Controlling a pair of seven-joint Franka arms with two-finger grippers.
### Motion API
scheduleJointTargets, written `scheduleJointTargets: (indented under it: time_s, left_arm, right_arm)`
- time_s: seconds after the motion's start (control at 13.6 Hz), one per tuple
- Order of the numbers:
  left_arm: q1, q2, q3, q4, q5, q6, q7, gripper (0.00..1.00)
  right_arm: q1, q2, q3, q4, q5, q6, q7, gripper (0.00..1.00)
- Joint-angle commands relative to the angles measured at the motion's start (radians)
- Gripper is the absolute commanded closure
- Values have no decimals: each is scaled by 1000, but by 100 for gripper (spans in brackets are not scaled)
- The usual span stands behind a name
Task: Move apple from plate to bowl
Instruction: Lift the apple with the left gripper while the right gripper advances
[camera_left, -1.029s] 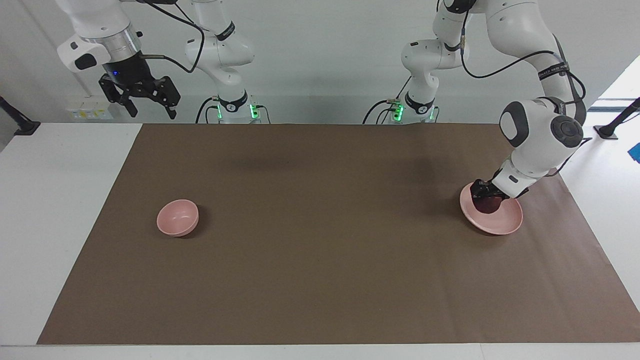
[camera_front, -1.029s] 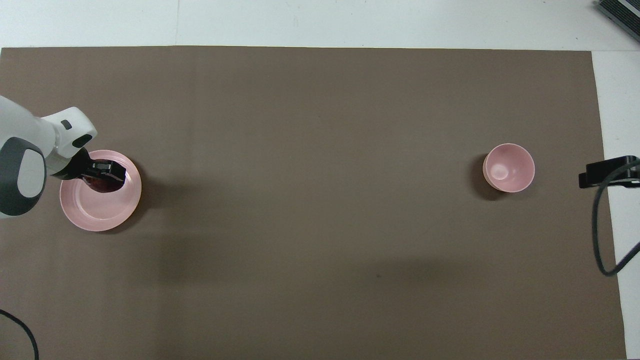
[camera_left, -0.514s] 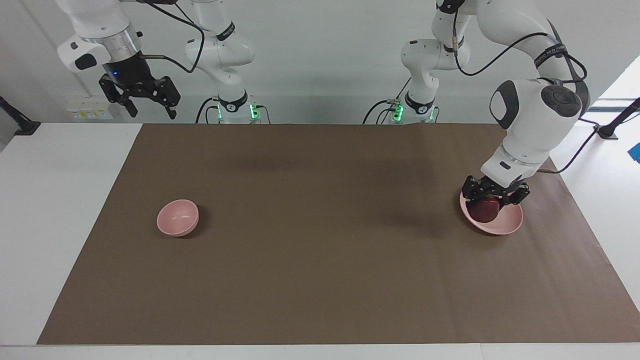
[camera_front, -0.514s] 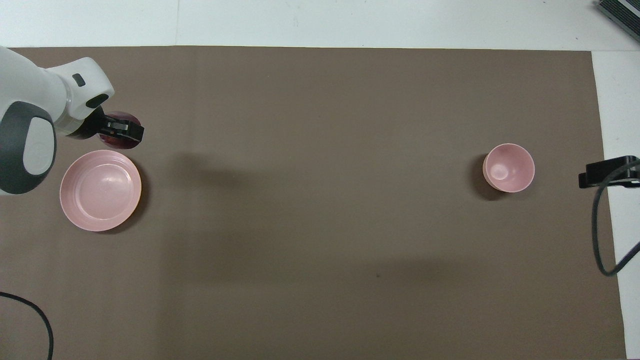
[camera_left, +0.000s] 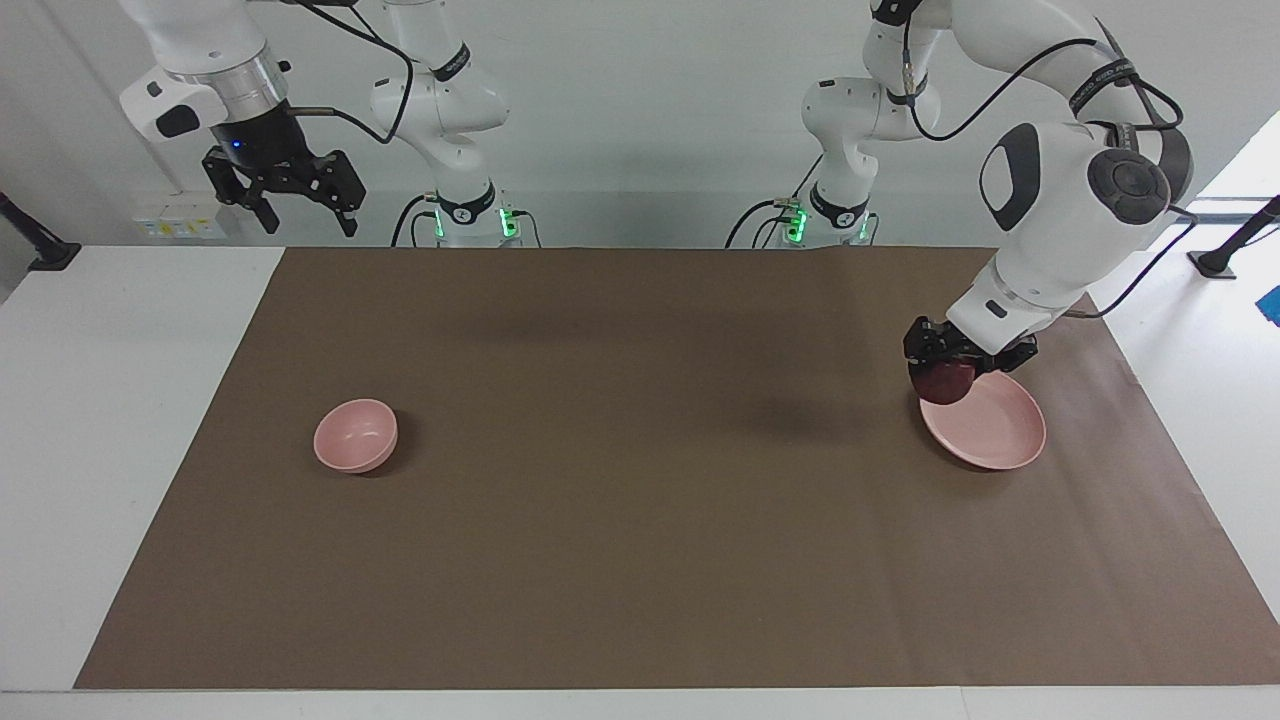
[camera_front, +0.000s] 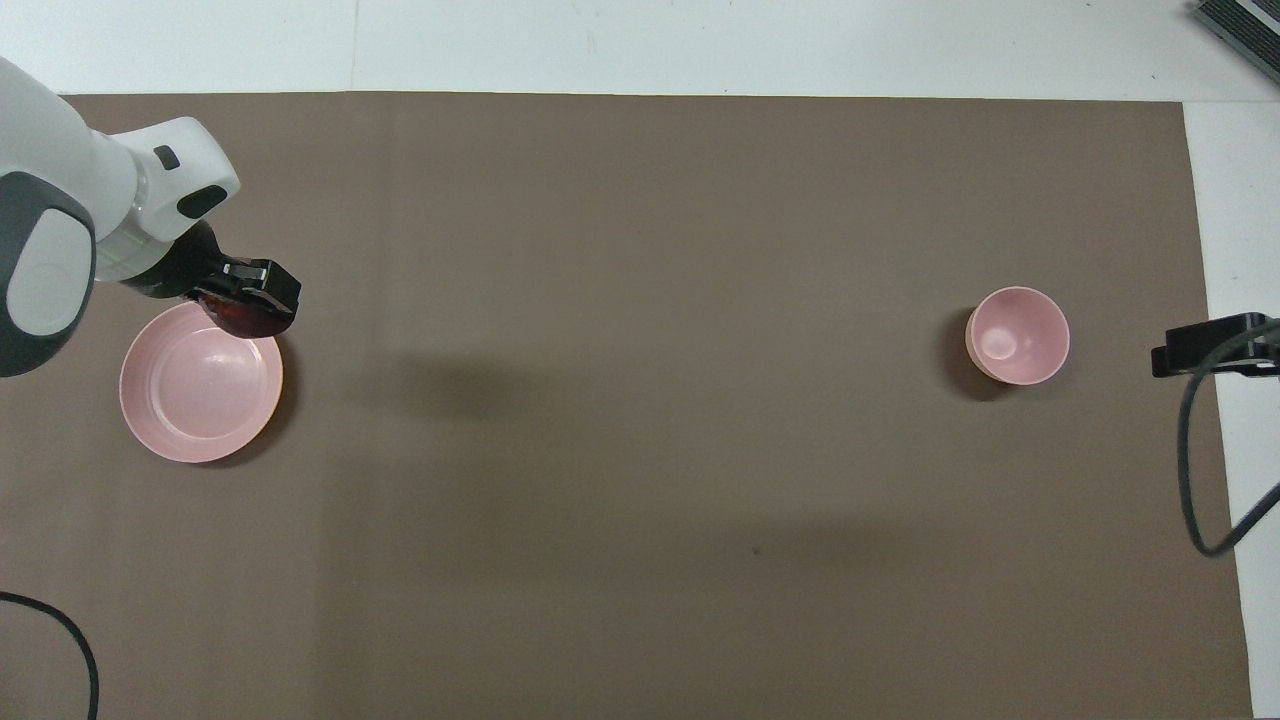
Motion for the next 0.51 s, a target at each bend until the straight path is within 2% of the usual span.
scheduleJointTargets:
  time_s: [0.0, 0.29, 0.44]
  left_arm:
    - [-14, 15, 12, 41, -42, -33, -29, 100]
    - [-18, 3, -16, 37, -100, -56, -52, 100]
    - [-18, -1, -46, 38, -120, -109, -93, 100]
  right_arm:
    - [-2, -24, 3, -22, 16, -1, -14, 0]
    - [-3, -19, 3, -62, 56, 6, -122, 0]
    - [-6, -10, 2, -74, 123, 36, -125, 0]
